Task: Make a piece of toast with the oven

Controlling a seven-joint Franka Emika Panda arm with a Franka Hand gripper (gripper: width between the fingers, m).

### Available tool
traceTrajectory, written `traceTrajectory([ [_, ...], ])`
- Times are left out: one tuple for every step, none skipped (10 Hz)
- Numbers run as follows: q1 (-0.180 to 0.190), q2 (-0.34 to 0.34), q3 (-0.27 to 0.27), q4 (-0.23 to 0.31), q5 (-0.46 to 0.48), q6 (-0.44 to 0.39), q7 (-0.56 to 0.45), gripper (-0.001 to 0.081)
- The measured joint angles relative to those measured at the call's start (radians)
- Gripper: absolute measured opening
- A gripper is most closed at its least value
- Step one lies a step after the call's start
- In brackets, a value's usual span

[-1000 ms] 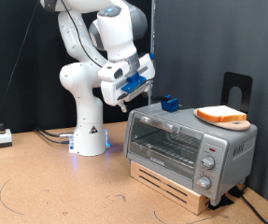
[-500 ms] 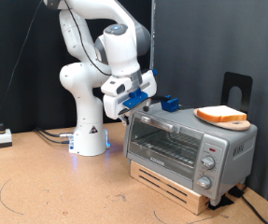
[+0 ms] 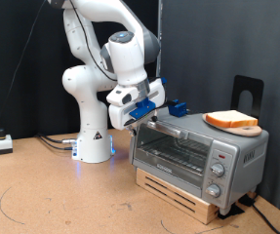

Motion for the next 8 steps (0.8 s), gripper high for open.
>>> traceTrajectory([
  [-0.001, 0.006, -0.003, 0.003, 0.002, 0.001, 0.0, 0.081],
  [-0.002, 0.011, -0.009, 0.007, 0.002, 0.001, 0.001, 0.081],
  [-0.006, 0.02, -0.013, 0.014, 0.002, 0.001, 0.002, 0.081],
  [-0.009, 0.03, -0.018, 0.022, 0.002, 0.001, 0.003, 0.081],
  [-0.015, 0.04, -0.023, 0.03, -0.001, 0.001, 0.003, 0.081],
  [-0.023, 0.052, -0.025, 0.039, -0.007, 0.001, 0.004, 0.081],
  [-0.035, 0.064, -0.026, 0.048, -0.02, 0.001, 0.004, 0.081],
  [-0.051, 0.077, -0.027, 0.058, -0.037, 0.001, 0.005, 0.081],
])
